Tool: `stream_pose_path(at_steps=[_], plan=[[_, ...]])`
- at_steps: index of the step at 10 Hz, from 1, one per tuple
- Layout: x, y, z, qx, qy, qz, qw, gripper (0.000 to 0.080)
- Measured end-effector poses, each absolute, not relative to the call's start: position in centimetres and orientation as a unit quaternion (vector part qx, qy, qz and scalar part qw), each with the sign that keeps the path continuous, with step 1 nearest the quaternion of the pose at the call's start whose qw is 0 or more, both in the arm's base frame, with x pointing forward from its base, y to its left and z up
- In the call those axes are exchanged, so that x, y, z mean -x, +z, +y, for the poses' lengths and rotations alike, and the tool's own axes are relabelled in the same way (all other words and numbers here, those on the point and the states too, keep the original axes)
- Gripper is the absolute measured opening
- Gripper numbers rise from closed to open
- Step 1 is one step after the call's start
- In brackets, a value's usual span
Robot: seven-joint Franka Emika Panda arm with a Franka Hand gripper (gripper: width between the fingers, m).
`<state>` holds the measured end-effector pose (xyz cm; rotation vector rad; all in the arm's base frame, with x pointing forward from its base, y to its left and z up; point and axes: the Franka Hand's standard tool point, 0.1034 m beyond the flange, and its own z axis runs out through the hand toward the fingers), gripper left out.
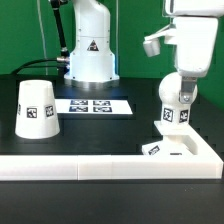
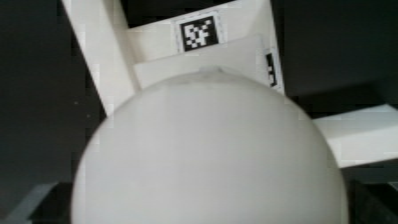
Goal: Assemble lamp
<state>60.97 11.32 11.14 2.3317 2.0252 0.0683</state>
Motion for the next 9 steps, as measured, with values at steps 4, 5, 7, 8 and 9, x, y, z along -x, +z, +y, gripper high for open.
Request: stream_pose_path(at_steps=[4,5,7,8,9], plan=[[-61.07,11.12,10.79,-0.682,0.015,0.730,0.034,0.0699],[-61.05,11.01,10.59,-0.664,0.011,0.747,0.037,0.0699],[-60.98,10.87,10.51,-0.667,0.009,0.745,0.036,0.0575],[-60.98,10.87,10.46,-0.667,0.009,0.744,0.036,0.0576],[-60.99,10.87,10.44,-0.674,0.010,0.738,0.035,0.0576]])
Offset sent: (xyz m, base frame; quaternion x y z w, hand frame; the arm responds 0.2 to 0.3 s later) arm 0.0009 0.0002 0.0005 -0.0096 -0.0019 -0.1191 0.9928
